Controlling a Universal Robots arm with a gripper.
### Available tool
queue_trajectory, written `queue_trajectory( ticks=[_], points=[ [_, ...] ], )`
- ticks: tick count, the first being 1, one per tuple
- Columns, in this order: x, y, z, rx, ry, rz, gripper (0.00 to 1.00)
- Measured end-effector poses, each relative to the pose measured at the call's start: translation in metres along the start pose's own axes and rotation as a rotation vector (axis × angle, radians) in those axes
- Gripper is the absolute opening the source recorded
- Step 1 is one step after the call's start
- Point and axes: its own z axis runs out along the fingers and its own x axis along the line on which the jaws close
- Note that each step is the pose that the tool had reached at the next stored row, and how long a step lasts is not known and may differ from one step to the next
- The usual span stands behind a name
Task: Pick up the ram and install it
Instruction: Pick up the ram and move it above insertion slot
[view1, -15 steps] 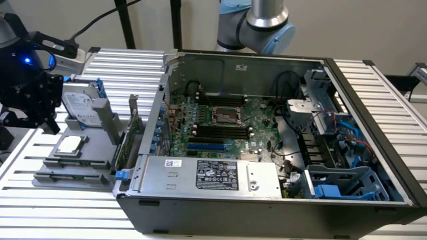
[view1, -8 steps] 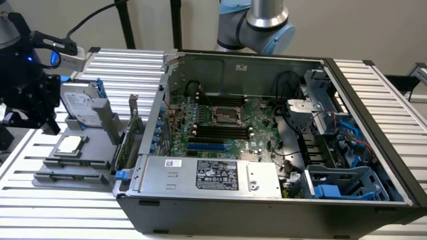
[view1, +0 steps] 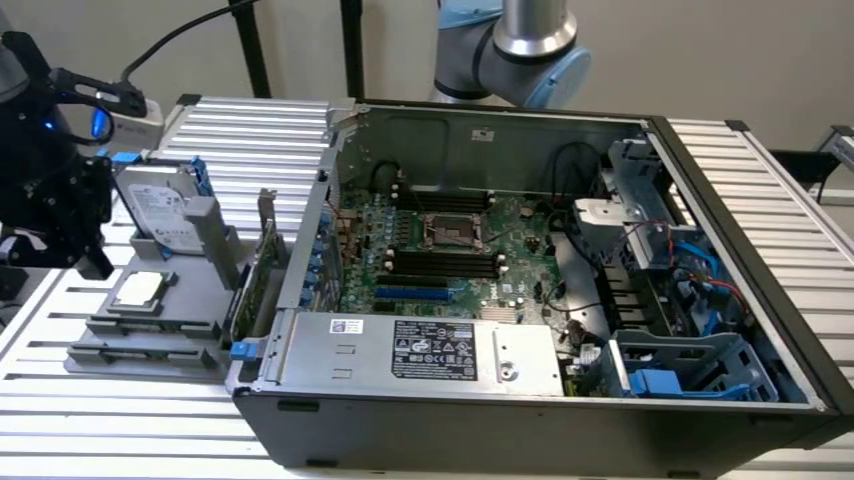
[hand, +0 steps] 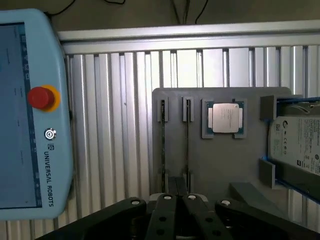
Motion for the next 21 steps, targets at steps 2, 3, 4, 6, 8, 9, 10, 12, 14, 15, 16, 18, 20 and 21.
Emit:
queue_trajectory(
  ticks=[2,3,4,6,8,9,10,12,14,15,16,18,20,21],
  points=[
    [0.005,-0.0001,0.0003,0.0001,0.0000,-0.005,0.12],
    [0.006,-0.0002,0.0005,0.0000,0.0002,-0.007,0.12],
    [0.007,-0.0002,0.0010,0.0002,0.0001,-0.008,0.18],
    [0.008,-0.0003,0.0025,0.0005,0.0000,-0.011,0.24],
    [0.008,-0.0003,0.0052,0.0003,0.0003,-0.015,0.30],
    [0.008,-0.0004,0.0070,0.0006,0.0002,-0.017,0.36],
    [0.008,-0.0004,0.0087,0.0005,0.0004,-0.020,0.36],
    [0.008,-0.0005,0.0125,0.0008,0.0004,-0.027,0.36],
    [0.008,-0.0006,0.0161,0.0009,0.0006,-0.034,0.36],
    [0.008,-0.0007,0.0179,0.0010,0.0007,-0.036,0.36],
    [0.008,-0.0007,0.0197,0.0010,0.0007,-0.038,0.36],
    [0.007,-0.0008,0.0233,0.0012,0.0007,-0.040,0.36],
    [0.007,-0.0008,0.0269,0.0012,0.0008,-0.044,0.36],
    [0.007,-0.0009,0.0288,0.0013,0.0009,-0.046,0.36]
  ],
)
